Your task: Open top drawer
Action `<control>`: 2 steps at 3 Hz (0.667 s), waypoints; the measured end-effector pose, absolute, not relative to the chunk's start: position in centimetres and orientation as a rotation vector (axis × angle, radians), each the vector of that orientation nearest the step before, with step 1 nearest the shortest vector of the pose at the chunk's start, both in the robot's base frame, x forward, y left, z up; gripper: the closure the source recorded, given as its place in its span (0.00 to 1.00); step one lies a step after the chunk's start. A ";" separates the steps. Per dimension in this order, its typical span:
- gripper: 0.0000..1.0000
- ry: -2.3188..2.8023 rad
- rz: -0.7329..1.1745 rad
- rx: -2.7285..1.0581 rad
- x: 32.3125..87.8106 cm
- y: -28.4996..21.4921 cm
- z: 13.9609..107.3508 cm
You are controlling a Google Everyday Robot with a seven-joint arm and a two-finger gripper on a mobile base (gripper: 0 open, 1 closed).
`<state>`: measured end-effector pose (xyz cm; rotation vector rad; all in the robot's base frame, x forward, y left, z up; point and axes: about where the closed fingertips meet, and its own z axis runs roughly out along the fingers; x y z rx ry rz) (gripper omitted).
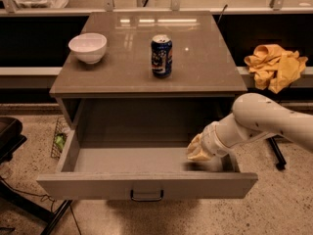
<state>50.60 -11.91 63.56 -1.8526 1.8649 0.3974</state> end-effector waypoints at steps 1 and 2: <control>1.00 1.903 0.404 -1.891 47.6 -12.8 65.6; 1.00 1.968 0.407 -1.967 41.5 -14.5 71.1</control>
Offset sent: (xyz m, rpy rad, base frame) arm -0.1889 -0.0513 0.1547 -0.2180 0.2440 0.0920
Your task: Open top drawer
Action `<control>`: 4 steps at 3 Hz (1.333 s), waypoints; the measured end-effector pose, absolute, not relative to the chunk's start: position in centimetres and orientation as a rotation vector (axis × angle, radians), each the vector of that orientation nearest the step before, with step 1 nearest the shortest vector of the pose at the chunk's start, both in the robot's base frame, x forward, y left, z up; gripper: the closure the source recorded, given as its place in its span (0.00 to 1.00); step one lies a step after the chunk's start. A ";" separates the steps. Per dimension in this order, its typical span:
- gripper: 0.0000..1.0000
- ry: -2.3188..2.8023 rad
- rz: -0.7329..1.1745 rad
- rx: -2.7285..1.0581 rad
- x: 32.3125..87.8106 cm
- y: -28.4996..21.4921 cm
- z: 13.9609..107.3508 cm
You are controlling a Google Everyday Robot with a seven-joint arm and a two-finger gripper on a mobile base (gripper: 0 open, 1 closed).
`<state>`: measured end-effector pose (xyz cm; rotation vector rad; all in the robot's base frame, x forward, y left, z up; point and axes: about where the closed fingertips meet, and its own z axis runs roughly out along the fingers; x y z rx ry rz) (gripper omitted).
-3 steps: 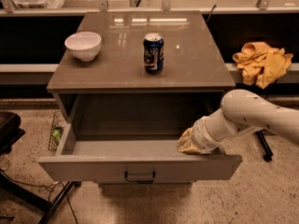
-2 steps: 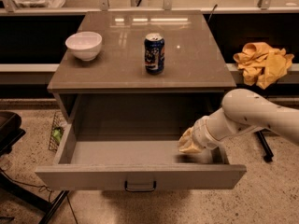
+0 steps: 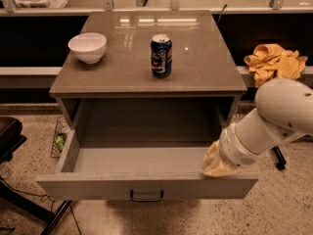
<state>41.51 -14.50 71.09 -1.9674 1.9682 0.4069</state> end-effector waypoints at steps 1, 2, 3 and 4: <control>0.82 1.972 0.453 -2.035 38.9 -14.6 72.7; 0.52 1.968 0.452 -2.034 38.9 -14.5 72.7; 0.29 1.957 0.452 -2.025 39.0 -14.5 72.7; 0.05 1.897 0.395 -2.015 41.6 -14.4 73.8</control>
Offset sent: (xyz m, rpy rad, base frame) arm -0.0257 -0.0010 0.0183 -0.0230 0.0438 0.0409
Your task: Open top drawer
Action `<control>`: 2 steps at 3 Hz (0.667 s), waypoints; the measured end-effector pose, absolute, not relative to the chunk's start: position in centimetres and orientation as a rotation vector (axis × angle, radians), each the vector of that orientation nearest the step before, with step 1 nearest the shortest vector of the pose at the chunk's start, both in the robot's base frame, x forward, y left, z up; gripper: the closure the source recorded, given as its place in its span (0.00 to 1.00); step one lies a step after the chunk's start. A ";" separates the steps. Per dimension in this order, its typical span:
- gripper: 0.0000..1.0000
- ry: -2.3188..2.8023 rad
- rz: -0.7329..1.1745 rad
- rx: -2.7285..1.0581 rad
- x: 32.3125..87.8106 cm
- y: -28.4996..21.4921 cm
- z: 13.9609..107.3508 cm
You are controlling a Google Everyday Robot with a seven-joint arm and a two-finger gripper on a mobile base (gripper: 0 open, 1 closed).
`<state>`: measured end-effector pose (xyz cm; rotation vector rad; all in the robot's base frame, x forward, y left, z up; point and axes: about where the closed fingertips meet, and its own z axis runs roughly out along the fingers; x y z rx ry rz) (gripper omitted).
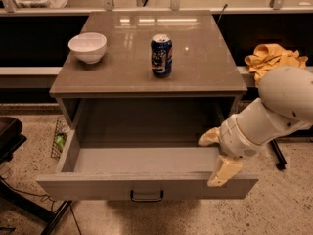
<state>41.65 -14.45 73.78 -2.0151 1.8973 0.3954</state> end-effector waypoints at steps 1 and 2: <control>0.02 1.809 0.331 -1.988 47.2 -14.3 75.9; 0.24 1.789 0.292 -1.944 49.8 -14.3 76.1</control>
Offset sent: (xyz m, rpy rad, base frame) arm 0.1157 0.0005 0.0231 0.0815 -0.1987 -0.0395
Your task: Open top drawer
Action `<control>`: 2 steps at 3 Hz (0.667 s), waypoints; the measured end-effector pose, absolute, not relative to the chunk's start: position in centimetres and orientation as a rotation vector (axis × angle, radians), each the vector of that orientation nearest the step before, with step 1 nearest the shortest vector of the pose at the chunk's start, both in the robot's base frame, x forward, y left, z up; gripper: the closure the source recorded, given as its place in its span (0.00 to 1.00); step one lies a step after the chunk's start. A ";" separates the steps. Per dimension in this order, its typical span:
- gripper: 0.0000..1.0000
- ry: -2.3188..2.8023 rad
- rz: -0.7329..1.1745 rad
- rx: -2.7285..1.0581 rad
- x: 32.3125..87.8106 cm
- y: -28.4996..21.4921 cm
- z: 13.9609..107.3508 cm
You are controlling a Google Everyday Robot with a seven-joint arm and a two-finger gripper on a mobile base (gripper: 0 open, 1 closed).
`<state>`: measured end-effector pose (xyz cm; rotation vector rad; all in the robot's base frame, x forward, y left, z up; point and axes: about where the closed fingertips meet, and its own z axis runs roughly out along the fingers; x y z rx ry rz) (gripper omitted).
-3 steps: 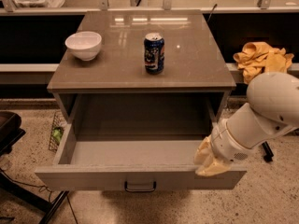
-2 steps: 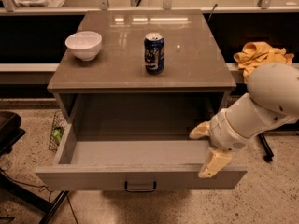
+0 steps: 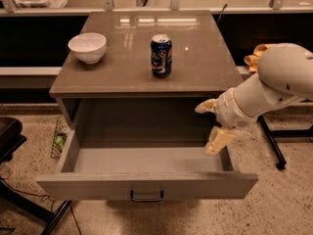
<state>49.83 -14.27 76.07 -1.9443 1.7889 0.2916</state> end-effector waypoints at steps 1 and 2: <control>0.48 1.776 0.325 -1.852 49.7 -14.2 72.7; 0.70 1.767 0.389 -1.746 48.9 -14.0 67.7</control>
Offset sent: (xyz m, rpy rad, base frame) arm -0.0178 0.0028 -0.1502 0.3073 -0.0129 -0.1392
